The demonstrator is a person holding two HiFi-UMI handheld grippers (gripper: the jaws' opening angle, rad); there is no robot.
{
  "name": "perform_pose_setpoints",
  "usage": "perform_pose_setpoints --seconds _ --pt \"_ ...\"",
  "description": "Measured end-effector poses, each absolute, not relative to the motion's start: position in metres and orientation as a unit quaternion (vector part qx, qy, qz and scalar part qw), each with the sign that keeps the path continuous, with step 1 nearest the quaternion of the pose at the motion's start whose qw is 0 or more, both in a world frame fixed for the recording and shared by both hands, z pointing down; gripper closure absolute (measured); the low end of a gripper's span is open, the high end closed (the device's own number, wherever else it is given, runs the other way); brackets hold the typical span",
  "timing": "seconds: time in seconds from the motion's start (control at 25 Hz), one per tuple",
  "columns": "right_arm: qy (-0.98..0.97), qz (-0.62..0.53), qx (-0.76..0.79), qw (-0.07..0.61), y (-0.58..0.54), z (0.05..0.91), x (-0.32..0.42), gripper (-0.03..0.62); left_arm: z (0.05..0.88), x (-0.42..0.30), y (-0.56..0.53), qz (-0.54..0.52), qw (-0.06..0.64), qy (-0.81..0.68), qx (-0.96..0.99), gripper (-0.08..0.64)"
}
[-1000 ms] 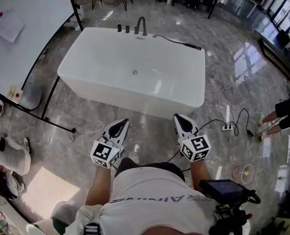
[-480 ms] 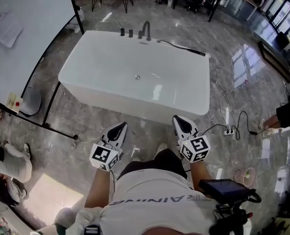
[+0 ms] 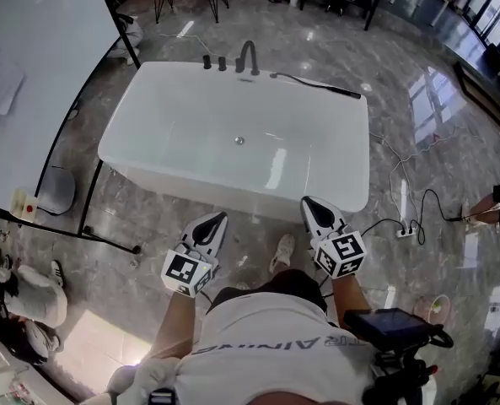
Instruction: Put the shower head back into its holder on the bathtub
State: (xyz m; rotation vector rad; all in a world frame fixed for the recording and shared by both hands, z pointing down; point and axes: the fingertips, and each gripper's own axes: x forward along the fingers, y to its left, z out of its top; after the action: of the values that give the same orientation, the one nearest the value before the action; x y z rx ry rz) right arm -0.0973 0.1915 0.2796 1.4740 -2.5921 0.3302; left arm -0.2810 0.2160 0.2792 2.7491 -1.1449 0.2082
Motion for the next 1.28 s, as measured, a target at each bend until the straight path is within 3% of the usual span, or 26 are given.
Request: perform_pose_setpoints --seconds 0.8,1.28 --pt "-0.839 0.148 0.520 0.056 -0.049 0.303 0.079 0.581 0.286 -0.119 -0.032 0.061 0.102 -0.369 0.922 0.543" --pt "-0.802 0.162 0.571 0.059 -0.100 0.288 0.051 0.581 0.277 -0.130 -0.115 0.063 0.104 -0.290 0.949 0.543"
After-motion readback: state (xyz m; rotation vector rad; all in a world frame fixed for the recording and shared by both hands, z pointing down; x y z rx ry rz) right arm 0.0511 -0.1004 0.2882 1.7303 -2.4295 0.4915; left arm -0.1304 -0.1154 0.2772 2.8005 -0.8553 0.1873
